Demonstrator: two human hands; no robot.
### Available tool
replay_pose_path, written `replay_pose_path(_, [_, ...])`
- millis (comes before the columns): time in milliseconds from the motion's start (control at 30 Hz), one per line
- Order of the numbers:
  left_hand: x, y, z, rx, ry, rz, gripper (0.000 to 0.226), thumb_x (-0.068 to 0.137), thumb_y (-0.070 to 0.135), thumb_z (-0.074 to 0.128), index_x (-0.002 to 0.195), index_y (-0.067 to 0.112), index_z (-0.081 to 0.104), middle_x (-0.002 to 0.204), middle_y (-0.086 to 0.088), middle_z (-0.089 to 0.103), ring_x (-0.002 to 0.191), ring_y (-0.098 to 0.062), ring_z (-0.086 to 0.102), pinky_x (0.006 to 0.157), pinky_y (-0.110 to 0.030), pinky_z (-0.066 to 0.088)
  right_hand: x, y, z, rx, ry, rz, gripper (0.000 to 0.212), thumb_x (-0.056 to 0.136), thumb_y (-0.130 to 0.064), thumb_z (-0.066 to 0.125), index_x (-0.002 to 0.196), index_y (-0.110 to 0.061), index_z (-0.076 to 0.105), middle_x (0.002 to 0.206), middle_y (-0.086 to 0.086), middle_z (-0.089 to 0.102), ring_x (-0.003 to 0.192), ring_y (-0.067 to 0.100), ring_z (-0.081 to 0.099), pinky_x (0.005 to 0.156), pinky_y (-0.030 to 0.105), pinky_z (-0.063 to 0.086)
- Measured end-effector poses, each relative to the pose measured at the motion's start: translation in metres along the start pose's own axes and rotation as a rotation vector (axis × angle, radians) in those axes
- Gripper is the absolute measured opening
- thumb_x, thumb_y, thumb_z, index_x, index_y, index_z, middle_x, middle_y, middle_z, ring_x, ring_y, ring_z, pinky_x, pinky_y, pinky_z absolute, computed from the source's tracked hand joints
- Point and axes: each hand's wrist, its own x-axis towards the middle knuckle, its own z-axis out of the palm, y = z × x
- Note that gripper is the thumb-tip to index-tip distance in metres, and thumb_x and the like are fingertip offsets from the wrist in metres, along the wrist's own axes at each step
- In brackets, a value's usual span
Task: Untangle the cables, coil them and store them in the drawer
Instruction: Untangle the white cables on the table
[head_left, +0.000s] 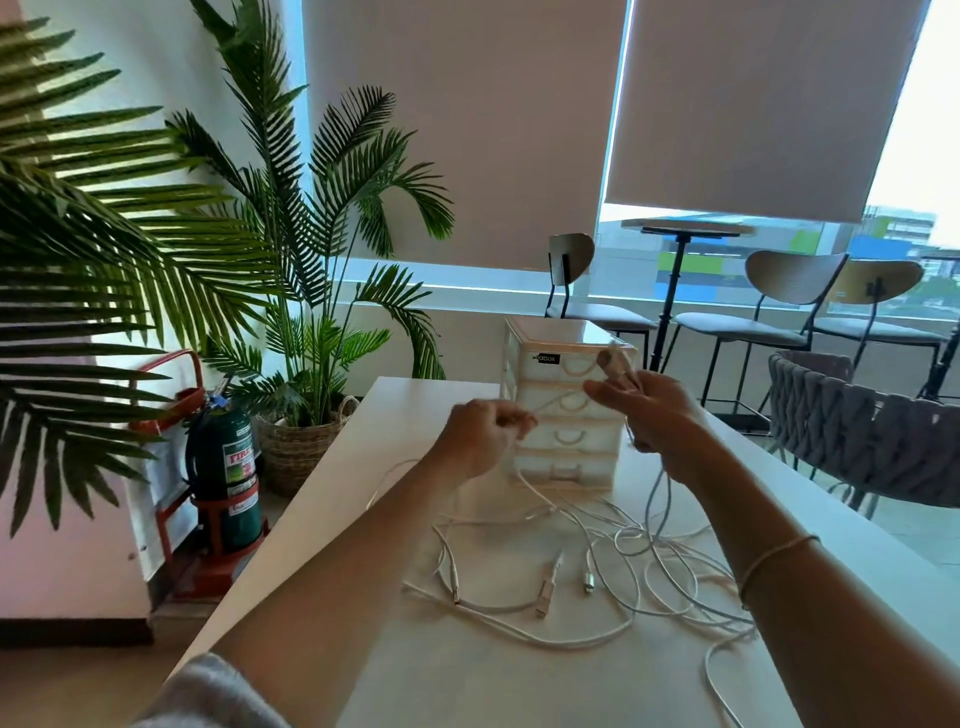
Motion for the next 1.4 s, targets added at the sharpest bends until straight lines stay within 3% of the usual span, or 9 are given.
replay_pose_path(167, [0.011,0.041,0.003,0.13,-0.017,0.215,0.022,0.086,0.021,0.064,0.103,0.009,0.071,0.085,-0.011,0.071,0.051,-0.003,0.048,0.052,-0.001,0.035,-0.002,-0.004,0.021,-0.103,-0.075,-0.065,0.015,0.077,-0.031,0.073,0.068,-0.024,0.062,0.033,-0.012,0.042,0.032,0.0,0.031,0.032,0.015,0.024])
replay_pose_path(300, [0.006,0.039,0.011,0.215,0.022,0.193,0.019,0.084,0.02,0.064,0.096,0.007,0.069,0.081,-0.012,0.07,0.063,-0.019,0.057,0.063,-0.027,0.048,0.001,-0.001,0.018,-0.272,-0.054,-0.044,0.033,0.078,-0.041,0.069,0.075,-0.008,0.069,0.037,-0.009,0.039,0.034,0.003,0.031,0.039,0.02,0.026])
replay_pose_path(433, [0.001,0.024,0.017,0.278,0.056,0.098,0.015,0.081,0.019,0.062,0.093,0.013,0.068,0.089,-0.003,0.069,0.077,-0.016,0.061,0.069,-0.023,0.045,0.001,0.006,0.011,-0.38,-0.032,-0.015,0.028,0.078,-0.037,0.07,0.073,-0.01,0.067,0.049,-0.003,0.044,0.045,0.009,0.037,0.046,0.022,0.028])
replay_pose_path(567, [0.001,-0.002,0.014,0.404,0.084,-0.021,0.011,0.083,0.021,0.059,0.091,0.017,0.065,0.094,-0.004,0.068,0.089,-0.023,0.062,0.07,-0.026,0.042,0.004,0.014,-0.001,-0.331,0.124,-0.021,0.024,0.079,-0.035,0.069,0.064,-0.019,0.06,0.053,-0.001,0.049,0.052,0.014,0.044,0.049,0.025,0.032])
replay_pose_path(733, [-0.01,-0.045,-0.004,0.417,0.083,-0.26,0.005,0.078,0.019,0.059,0.081,0.02,0.063,0.094,-0.006,0.066,0.092,-0.028,0.06,0.068,-0.025,0.038,0.014,0.022,-0.034,-0.252,0.483,0.052,0.032,0.083,-0.036,0.066,0.09,-0.005,0.068,0.063,0.008,0.054,0.062,0.021,0.048,0.045,0.022,0.033])
replay_pose_path(967, [-0.006,-0.068,-0.017,0.187,0.201,-0.373,0.017,0.085,0.025,0.06,0.08,0.01,0.065,0.077,-0.015,0.067,0.075,-0.032,0.066,0.07,-0.041,0.057,0.013,0.046,-0.055,-0.342,0.668,0.202,0.042,0.085,-0.034,0.063,0.107,0.002,0.066,0.104,0.024,0.066,0.102,0.036,0.058,0.086,0.035,0.044])
replay_pose_path(1200, [0.011,-0.027,-0.004,0.175,0.11,-0.114,0.026,0.091,0.033,0.056,0.098,0.012,0.07,0.082,-0.009,0.07,0.065,-0.02,0.061,0.072,-0.031,0.052,0.012,0.036,-0.028,-0.375,0.58,0.052,0.044,0.094,-0.036,0.047,0.096,0.004,0.067,0.087,0.022,0.065,0.076,0.027,0.052,0.06,0.028,0.032])
replay_pose_path(1300, [0.015,-0.006,0.007,0.227,0.075,0.034,0.029,0.088,0.037,0.059,0.104,0.016,0.071,0.097,-0.008,0.072,0.089,-0.021,0.066,0.084,-0.028,0.051,0.013,0.02,-0.004,-0.375,0.412,-0.067,0.044,0.093,-0.043,0.046,0.086,-0.005,0.069,0.08,0.018,0.066,0.069,0.025,0.052,0.061,0.029,0.034])
replay_pose_path(1400, [0.014,0.013,0.016,0.244,0.052,0.17,0.028,0.086,0.035,0.061,0.103,0.014,0.071,0.09,-0.006,0.072,0.077,-0.018,0.063,0.08,-0.029,0.051,0.005,0.007,0.019,-0.381,0.205,-0.169,0.041,0.091,-0.043,0.051,0.078,-0.007,0.066,0.066,0.009,0.056,0.062,0.021,0.048,0.057,0.027,0.034])
